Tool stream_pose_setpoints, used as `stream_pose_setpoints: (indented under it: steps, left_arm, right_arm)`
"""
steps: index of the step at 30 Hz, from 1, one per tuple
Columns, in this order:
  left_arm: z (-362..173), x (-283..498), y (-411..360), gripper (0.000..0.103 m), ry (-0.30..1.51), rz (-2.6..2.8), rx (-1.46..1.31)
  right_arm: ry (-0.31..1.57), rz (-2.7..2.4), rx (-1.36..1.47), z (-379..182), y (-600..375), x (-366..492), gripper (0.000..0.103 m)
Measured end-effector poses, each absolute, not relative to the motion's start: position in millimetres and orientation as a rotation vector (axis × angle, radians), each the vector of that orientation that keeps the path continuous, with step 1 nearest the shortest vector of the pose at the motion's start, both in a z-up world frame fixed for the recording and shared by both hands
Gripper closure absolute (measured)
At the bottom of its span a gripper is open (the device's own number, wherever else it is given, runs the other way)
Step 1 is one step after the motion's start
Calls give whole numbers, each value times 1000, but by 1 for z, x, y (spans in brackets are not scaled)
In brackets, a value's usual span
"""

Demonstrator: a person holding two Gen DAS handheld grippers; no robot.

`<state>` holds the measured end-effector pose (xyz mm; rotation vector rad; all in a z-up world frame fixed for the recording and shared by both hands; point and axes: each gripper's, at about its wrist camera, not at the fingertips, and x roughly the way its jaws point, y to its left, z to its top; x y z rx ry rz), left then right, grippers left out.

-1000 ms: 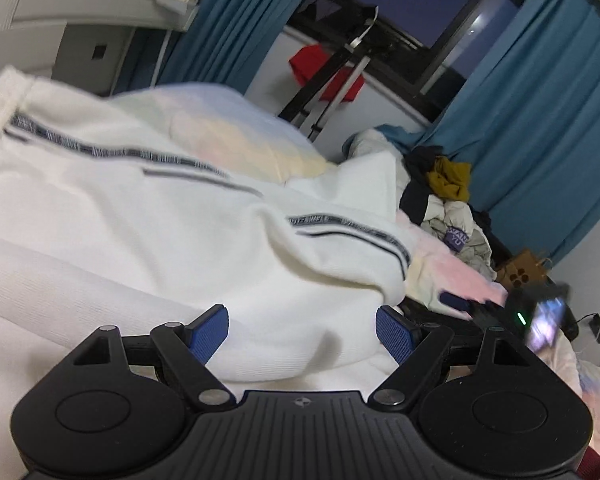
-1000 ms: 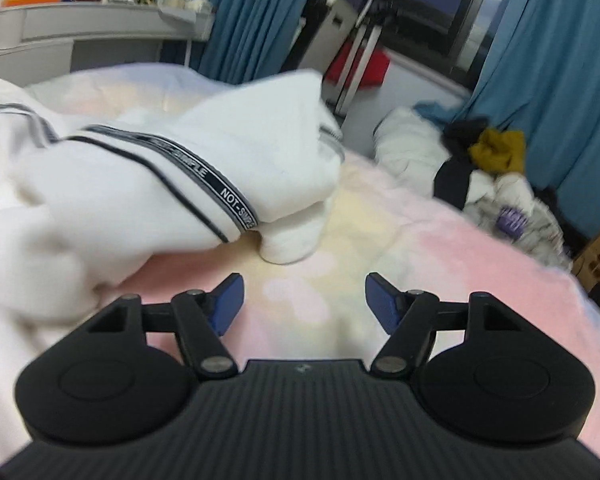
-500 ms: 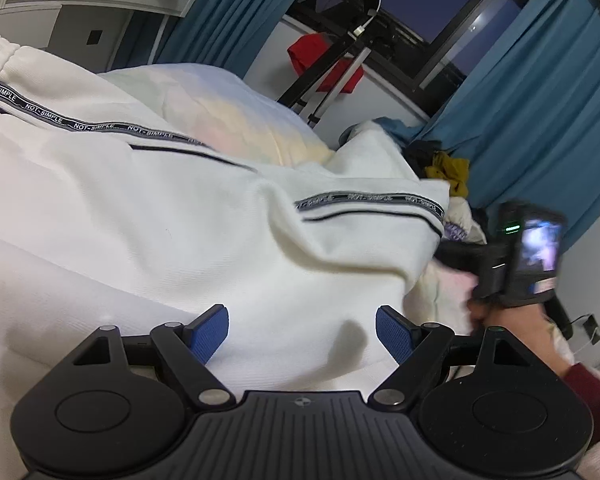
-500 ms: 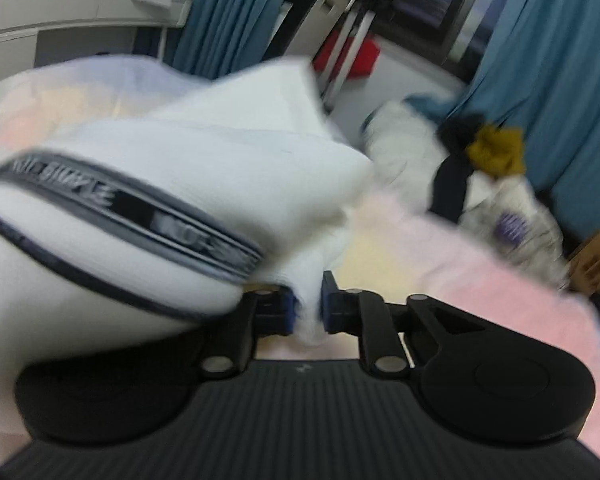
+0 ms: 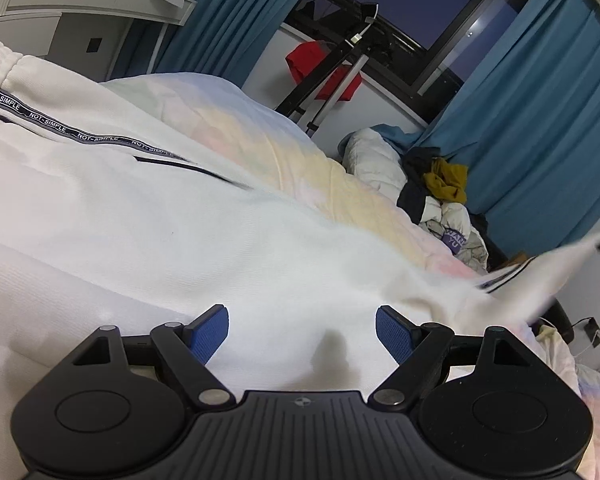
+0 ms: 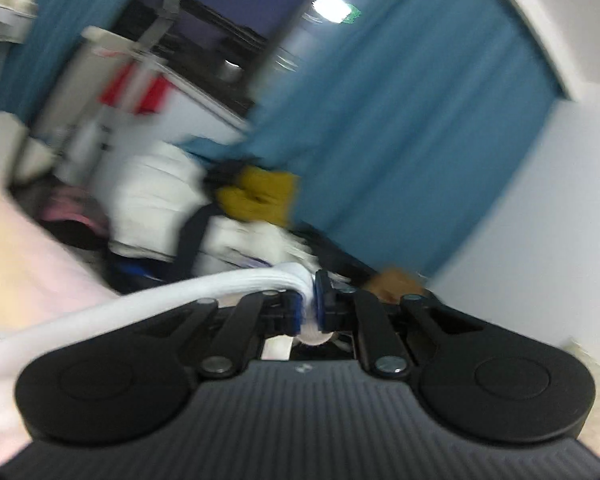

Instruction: Fold clothes

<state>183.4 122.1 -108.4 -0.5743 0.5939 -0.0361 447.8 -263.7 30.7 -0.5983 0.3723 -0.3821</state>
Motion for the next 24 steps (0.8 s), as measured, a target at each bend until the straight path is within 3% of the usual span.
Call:
stream_pose_setpoints:
  steps: [8,17,24]
  left_arm:
    - [-110,187,122,20,607,-20,-549]
    - [-111,186,119,20,607,-15,-535]
    - [-115,187,112,20,613,-3,-476]
  right_arm:
    - [711,-469,-682,-44,-338,437,93]
    - [378,-420,-668,-1,-319,427,93]
    - [618,-452,-604,-114,-390,380,93]
